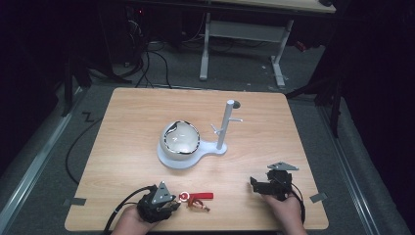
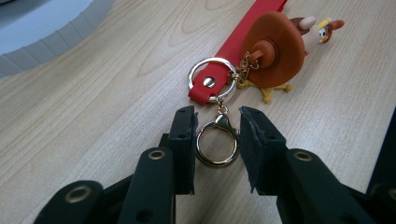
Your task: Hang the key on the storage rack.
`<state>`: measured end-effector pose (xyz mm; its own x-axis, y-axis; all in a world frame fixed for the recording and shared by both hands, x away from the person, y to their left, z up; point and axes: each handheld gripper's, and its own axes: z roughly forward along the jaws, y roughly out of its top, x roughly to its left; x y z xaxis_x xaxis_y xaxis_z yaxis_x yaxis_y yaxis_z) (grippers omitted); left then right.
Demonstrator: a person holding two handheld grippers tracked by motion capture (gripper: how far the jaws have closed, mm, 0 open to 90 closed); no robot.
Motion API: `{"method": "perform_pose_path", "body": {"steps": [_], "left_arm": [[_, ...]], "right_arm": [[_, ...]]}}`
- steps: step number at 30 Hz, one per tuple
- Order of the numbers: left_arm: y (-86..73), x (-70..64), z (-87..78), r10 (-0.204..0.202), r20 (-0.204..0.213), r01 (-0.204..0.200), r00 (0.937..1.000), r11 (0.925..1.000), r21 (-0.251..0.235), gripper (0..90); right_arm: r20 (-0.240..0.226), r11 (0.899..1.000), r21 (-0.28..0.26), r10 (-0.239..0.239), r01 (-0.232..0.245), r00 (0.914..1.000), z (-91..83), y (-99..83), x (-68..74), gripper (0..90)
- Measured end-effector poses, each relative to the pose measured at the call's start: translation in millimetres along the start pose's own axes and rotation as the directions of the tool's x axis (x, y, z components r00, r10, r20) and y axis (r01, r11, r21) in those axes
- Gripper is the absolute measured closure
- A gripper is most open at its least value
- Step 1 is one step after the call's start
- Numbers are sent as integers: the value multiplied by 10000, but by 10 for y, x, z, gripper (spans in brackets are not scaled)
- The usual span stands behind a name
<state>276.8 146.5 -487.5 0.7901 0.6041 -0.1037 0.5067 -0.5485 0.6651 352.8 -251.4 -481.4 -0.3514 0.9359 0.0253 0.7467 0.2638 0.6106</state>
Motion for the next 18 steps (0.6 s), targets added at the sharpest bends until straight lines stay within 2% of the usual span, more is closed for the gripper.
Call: {"method": "perform_pose_path", "body": {"steps": [1,7,8,9,10,11,12,13,14,17,18], "left_arm": [[-3,14,-6,-56,-6,56,10000,10000,11,671],[-64,131,-74,-444,-226,445,9988,9990,36,671],[-102,200,-112,-705,-308,706,9970,9975,2,671],[-102,200,-112,-705,-308,706,9970,9975,2,671],[-128,249,-147,-878,-346,875,9955,9961,-116,671],[-138,267,-178,-932,-395,923,9949,9954,-253,737],[-147,293,-216,-1061,-570,1034,9927,9935,-476,858],[-150,328,-246,-1257,-517,1229,9907,9909,-556,842],[-164,365,-283,-1403,-653,1355,9880,9881,-721,842],[-185,382,-288,-1477,-709,1426,9865,9872,-720,835],[-188,380,-279,-1490,-720,1440,9862,9871,-696,808]], "right_arm": [[-15,9999,-18,-102,101,9999,3,1,-8,58],[-35,10000,-29,-36,36,10000,-10,-1,-9,61],[-58,10000,-11,2,-2,10000,-11,-3,-11,62],[-58,10000,-11,2,-2,10000,-11,-3,-11,62],[-54,10000,-11,-5,5,10000,-10,-3,-12,63],[-66,10000,8,4,-4,10000,-8,-4,-10,64],[-83,10000,6,-15,15,10000,-6,-4,-10,65],[-89,10000,7,-54,54,9999,-3,-4,-10,66],[-97,10000,4,-49,49,9999,-2,-4,-9,67],[-102,10000,13,-64,64,9999,1,-4,-8,69],[-118,10000,26,-62,62,9999,3,-4,-6,71]]}}
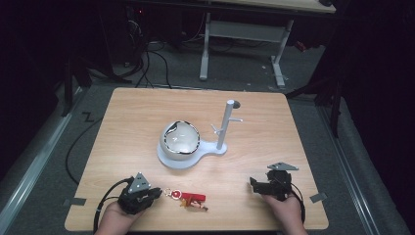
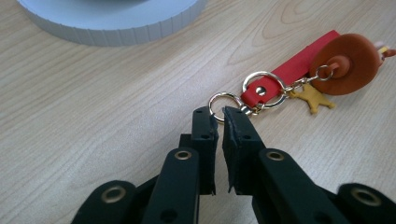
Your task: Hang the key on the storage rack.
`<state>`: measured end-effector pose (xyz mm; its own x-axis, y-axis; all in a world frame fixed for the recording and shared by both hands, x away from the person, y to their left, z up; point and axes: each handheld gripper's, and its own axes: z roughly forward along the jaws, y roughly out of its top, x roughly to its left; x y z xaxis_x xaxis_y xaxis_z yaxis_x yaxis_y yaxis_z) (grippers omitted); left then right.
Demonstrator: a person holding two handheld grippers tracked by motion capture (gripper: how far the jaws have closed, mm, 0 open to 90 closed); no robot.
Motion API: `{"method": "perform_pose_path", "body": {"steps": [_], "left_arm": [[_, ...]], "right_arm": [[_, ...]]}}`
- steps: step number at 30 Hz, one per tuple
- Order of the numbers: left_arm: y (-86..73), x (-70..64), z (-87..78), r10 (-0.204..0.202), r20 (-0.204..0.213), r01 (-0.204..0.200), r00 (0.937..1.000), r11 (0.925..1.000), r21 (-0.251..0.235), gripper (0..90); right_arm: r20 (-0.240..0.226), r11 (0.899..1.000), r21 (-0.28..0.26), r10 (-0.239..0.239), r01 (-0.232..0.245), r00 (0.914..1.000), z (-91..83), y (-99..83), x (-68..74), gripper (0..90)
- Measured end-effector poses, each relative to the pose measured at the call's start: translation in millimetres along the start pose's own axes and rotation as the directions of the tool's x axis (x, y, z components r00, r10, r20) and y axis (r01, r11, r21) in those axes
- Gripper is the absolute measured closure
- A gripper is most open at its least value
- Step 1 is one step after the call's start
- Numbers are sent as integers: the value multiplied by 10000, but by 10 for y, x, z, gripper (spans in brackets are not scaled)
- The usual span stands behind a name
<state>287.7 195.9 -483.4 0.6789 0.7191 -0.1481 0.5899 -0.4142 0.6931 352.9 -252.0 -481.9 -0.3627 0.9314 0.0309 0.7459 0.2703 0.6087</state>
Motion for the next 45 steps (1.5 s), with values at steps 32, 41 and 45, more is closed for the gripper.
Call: {"method": "perform_pose_path", "body": {"steps": [32,41,45], "left_arm": [[209,-332,375,915,31,-916,9958,9953,303,747],[254,-294,221,474,13,-472,9989,9974,-540,898],[281,-251,128,196,-26,-198,9998,9944,-1042,899]], "right_arm": [[-226,10000,13,-30,30,9997,-15,-1,-1,87],[-246,10000,40,-85,86,9997,-7,-3,3,88],[-276,10000,44,-53,54,9996,-10,-2,-1,89]]}}
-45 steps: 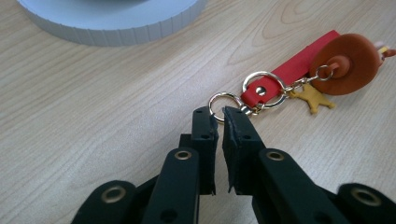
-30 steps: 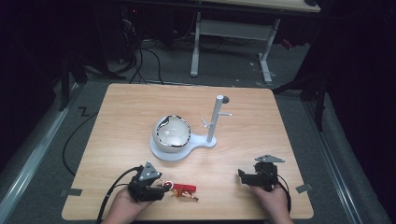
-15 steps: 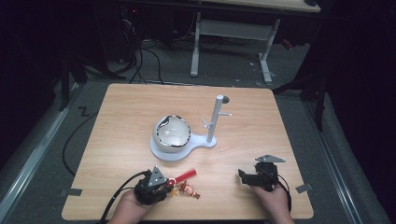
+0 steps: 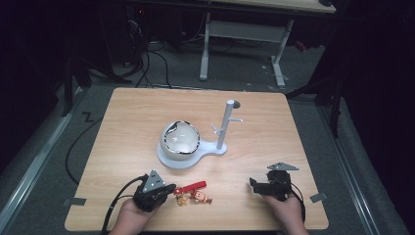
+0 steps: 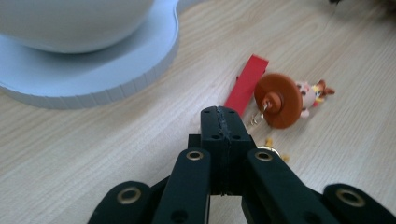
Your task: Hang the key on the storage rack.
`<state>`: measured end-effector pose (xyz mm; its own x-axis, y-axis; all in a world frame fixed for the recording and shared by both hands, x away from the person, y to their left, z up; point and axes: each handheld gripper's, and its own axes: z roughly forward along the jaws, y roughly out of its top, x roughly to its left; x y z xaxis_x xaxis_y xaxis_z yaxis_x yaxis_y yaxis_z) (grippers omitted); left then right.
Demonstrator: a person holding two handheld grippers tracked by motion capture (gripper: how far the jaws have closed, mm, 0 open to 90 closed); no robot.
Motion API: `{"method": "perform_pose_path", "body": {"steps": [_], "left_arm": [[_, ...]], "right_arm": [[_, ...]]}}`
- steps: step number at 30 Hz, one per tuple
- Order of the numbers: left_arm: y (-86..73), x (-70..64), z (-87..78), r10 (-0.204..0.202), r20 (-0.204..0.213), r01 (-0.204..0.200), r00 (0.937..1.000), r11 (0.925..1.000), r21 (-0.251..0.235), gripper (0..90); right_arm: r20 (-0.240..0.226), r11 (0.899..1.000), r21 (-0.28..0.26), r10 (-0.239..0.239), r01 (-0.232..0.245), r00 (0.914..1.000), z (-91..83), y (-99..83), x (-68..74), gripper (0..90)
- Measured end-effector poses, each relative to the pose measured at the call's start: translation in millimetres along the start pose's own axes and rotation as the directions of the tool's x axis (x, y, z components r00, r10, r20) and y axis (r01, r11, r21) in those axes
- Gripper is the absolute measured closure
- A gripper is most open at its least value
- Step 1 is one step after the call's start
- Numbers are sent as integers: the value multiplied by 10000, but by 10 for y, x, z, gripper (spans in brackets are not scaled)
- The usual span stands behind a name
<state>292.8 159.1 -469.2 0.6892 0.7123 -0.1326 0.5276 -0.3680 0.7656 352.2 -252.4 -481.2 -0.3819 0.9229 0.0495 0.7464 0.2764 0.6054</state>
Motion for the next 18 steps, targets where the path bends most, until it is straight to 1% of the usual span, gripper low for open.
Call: {"method": "perform_pose_path", "body": {"steps": [2,4,5,6,8,9,10,11,12,13,14,15,17,18], "left_arm": [[-13,8,3,13,-15,-13,10000,10000,80,899],[-45,6,31,75,-58,-73,10000,9995,293,899],[-60,-11,57,133,3,-133,9999,9990,438,897],[-60,-11,57,133,3,-133,9999,9990,438,892],[-68,-56,81,222,123,-228,9997,9983,530,833],[-70,-99,97,283,289,-299,9992,9979,579,833],[-71,-146,110,434,406,-459,9982,9969,643,808],[-66,-227,125,606,592,-646,9964,9956,679,741],[-66,-227,125,606,592,-646,9964,9956,679,698],[-54,-284,134,649,769,-704,9949,9950,707,698],[-52,-360,153,917,664,-968,9936,9923,772,644],[-52,-360,153,917,664,-968,9936,9923,772,625],[-67,-410,198,1120,633,-1180,9917,9877,1023,610],[-82,-425,226,1218,554,-1276,9910,9849,1173,604]], "right_arm": [[-4,10000,0,-20,20,10000,2,0,-1,90],[-13,10000,3,-51,51,10000,5,1,-1,90],[-20,10000,8,-92,92,10000,8,1,-2,91],[-20,10000,8,-92,92,10000,8,1,-2,91],[-30,10000,24,-55,55,10000,6,0,3,91],[-30,10000,24,-55,55,10000,6,0,3,91],[-24,10000,40,-31,31,10000,6,0,5,92],[-36,10000,47,-15,16,10000,6,0,3,92],[-36,10000,47,-15,16,10000,6,0,3,92],[-32,10000,47,-17,18,10000,6,0,2,92],[-37,10000,54,-23,23,10000,6,0,3,92],[-41,10000,52,-24,24,10000,6,-1,3,92],[-36,10000,51,-36,36,10000,5,-1,2,92],[-44,10000,40,-20,21,10000,4,0,3,92]]}}
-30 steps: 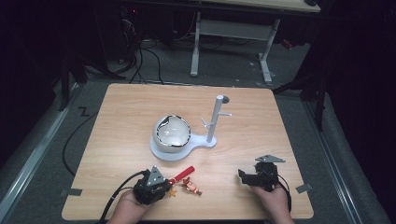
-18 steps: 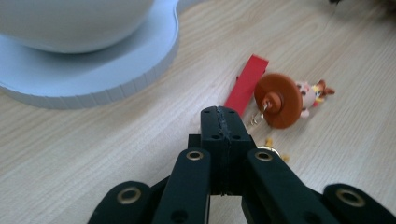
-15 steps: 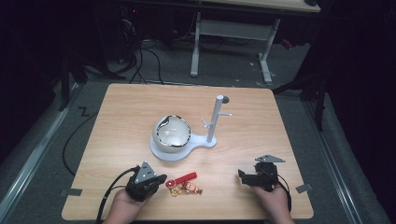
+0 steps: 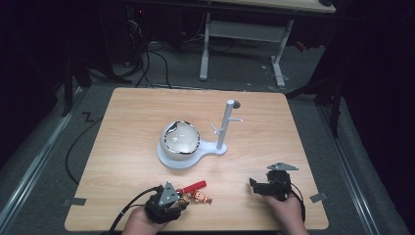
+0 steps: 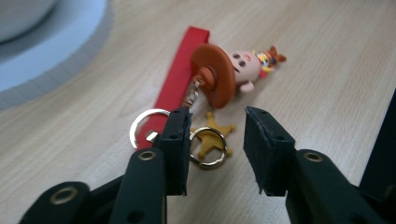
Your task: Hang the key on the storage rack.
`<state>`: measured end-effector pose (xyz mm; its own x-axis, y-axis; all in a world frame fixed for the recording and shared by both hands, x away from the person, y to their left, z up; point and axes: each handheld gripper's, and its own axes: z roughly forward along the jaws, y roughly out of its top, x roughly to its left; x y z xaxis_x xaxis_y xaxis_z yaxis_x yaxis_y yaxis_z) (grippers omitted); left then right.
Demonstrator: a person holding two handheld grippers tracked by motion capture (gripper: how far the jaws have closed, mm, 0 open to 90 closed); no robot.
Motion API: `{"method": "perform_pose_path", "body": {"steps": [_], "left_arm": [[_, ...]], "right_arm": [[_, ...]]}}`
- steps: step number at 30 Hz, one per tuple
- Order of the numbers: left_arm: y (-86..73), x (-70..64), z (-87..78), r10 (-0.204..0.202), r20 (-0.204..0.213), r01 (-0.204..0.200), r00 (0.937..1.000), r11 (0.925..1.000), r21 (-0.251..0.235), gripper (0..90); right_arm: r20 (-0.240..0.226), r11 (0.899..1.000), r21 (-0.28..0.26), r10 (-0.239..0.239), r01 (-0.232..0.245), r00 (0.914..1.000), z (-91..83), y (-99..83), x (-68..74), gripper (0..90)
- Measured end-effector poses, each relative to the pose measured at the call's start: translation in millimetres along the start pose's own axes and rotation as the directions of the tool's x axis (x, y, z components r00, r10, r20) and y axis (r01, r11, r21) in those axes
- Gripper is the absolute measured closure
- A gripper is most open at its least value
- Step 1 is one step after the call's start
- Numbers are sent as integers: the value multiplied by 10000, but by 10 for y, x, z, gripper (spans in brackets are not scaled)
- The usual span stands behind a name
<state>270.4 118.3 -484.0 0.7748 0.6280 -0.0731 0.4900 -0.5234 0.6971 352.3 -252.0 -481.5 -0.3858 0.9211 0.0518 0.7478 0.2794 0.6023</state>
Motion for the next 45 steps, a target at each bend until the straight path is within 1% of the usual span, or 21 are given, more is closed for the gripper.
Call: {"method": "perform_pose_path", "body": {"steps": [3,4,6,7,9,12,19,24,26,30,31,34,35,37,38,39,40,41,42,43,45], "left_arm": [[-18,-38,51,400,-505,-396,9979,9992,98,546],[-17,-37,57,362,-564,-357,9977,9993,97,551],[-27,-1,60,-85,-201,86,9998,10000,30,615],[-32,11,52,-30,-261,31,9997,10000,28,699],[-37,24,42,-79,-313,81,9995,9999,65,799],[-37,33,33,-72,-398,77,9992,9999,122,866],[-8,144,-115,-534,-558,509,9970,9977,-456,884],[-20,270,-225,-1046,-722,982,9919,9913,-874,885],[-42,342,-246,-1414,-714,1343,9874,9862,-967,884],[-96,432,-232,-1682,-762,1624,9828,9837,-770,897],[-118,459,-212,-1816,-617,1782,9814,9823,-569,897],[-144,461,-184,-1808,-603,1787,9817,9831,-392,895],[-150,439,-170,-2051,-510,2029,9774,9781,-456,880],[-148,451,-172,-2001,-492,1978,9785,9791,-469,857],[-143,455,-176,-1979,-546,1951,9787,9794,-512,759],[-138,460,-179,-2003,-546,1973,9782,9788,-559,759],[-132,459,-174,-2022,-481,1992,9782,9781,-597,720],[-117,432,-149,-1959,-356,1935,9800,9792,-606,606],[-117,432,-149,-1959,-356,1935,9800,9792,-606,555],[-93,385,-105,-1910,-327,1895,9810,9809,-444,555],[-63,309,-43,-1672,-570,1659,9843,9858,-275,462]], "right_arm": [[-4,10000,0,24,-24,10000,-4,0,-2,92],[1,10000,-2,12,-12,10000,-5,0,-4,92],[-3,10000,-3,9,-9,10000,-5,-1,-3,92],[-3,10000,10,9,-8,10000,-3,-1,0,93],[-7,10000,9,-22,22,10000,-1,-1,0,93],[-16,10000,4,-33,33,10000,-1,-1,0,93],[-29,10000,4,-19,19,10000,-1,0,-4,93],[-36,10000,40,-23,23,10000,3,-2,2,94],[-40,10000,40,-34,34,10000,2,-2,3,94],[-55,10000,34,-53,53,10000,2,-2,2,94],[-50,10000,47,-22,22,10000,3,-2,5,95],[-59,10000,54,-25,25,10000,3,-2,6,95],[-69,10000,57,-40,40,10000,3,-3,6,95],[-70,10000,62,-40,40,10000,3,-3,5,95],[-61,10000,62,-36,36,10000,3,-4,4,97],[-61,10000,62,-36,36,10000,3,-4,4,97],[-53,10000,60,-34,34,10000,3,-4,4,98],[-44,10000,40,-89,89,10000,7,-3,2,99],[-44,10000,40,-89,89,10000,7,-3,2,99],[-40,10000,43,-64,64,10000,7,-3,6,100],[-34,10000,31,-81,82,10000,10,-2,9,100]]}}
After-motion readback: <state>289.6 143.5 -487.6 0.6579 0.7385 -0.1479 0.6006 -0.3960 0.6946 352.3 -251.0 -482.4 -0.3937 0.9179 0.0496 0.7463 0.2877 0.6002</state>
